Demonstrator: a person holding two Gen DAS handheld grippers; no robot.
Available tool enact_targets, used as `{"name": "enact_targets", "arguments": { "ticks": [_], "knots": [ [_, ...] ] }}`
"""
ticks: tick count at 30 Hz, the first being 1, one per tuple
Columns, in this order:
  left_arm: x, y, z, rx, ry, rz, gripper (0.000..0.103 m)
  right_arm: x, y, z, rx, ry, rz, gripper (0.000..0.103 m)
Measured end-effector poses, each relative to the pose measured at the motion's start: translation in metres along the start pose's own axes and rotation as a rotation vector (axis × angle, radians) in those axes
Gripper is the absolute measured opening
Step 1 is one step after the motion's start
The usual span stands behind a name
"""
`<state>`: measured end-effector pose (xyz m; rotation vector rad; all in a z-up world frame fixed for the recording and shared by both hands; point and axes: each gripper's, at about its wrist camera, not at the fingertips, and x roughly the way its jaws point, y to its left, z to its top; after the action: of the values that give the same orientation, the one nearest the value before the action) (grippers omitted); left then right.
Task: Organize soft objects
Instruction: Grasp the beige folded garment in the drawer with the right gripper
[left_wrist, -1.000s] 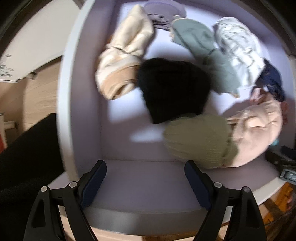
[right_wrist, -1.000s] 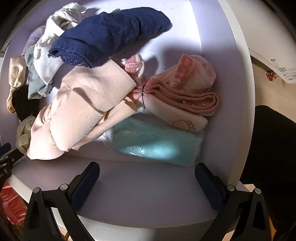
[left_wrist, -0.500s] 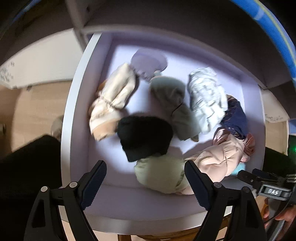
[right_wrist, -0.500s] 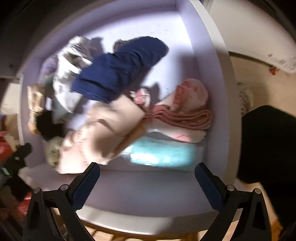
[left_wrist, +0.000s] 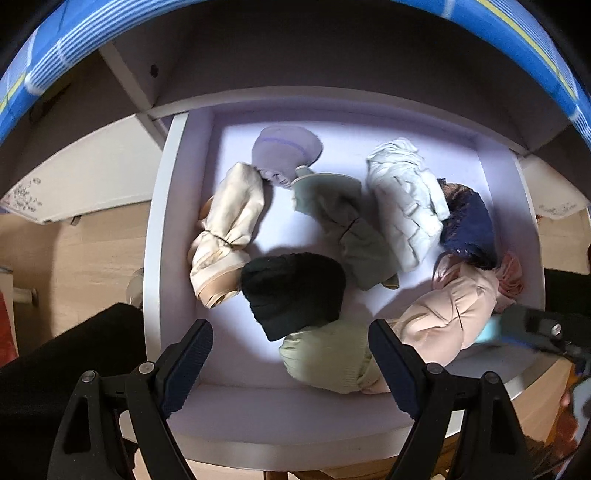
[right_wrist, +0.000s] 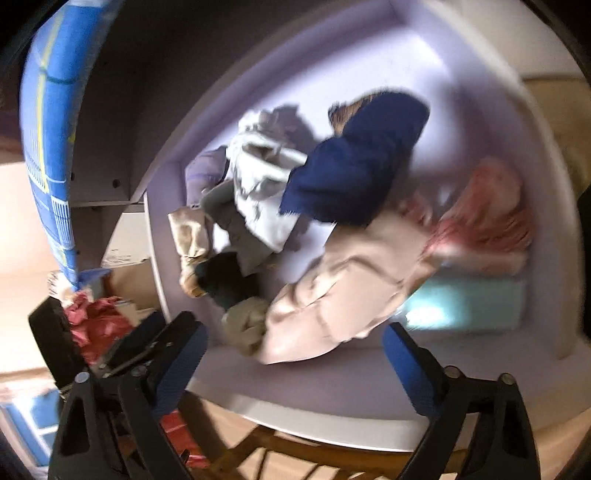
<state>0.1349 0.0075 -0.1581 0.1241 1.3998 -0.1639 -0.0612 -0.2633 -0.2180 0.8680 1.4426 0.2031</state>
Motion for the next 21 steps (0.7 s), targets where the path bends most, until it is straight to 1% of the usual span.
{"name": "enact_targets", "arguments": {
  "ticks": [2,4,6,12,15,17,19,20,21],
  "knots": [
    [0.004,0.004,0.0,-0.025,0.003,-0.019,0.087,0.01,-0.003,-0.003,0.042,0.02,0.016,0.088],
    [0.007,0.006,0.001,-0.039,0.003,-0.027,0.087,0.017,-0.005,-0.004,0.06,0.031,0.004,0.082],
    [0.007,0.007,0.002,-0.041,0.003,-0.024,0.087,0.024,-0.006,-0.003,0.076,0.032,-0.012,0.08],
    [0.012,0.007,0.002,-0.032,0.023,-0.022,0.087,0.045,-0.011,0.001,0.126,0.036,-0.078,0.08],
    [0.017,0.005,0.002,-0.015,0.039,-0.016,0.087,0.059,-0.01,0.004,0.108,0.042,-0.12,0.08],
    [0.019,0.002,0.001,-0.003,0.05,-0.015,0.087,0.065,-0.01,0.006,0.088,0.044,-0.144,0.078],
    [0.021,0.0,0.0,0.006,0.062,-0.012,0.087,0.07,-0.01,0.007,0.066,0.049,-0.157,0.069],
    [0.023,0.0,0.0,0.009,0.068,-0.011,0.087,0.071,-0.01,0.007,0.059,0.05,-0.157,0.068],
    [0.025,-0.001,-0.001,0.011,0.077,-0.009,0.087,0.071,-0.011,0.008,0.055,0.048,-0.149,0.065]
  ]
}}
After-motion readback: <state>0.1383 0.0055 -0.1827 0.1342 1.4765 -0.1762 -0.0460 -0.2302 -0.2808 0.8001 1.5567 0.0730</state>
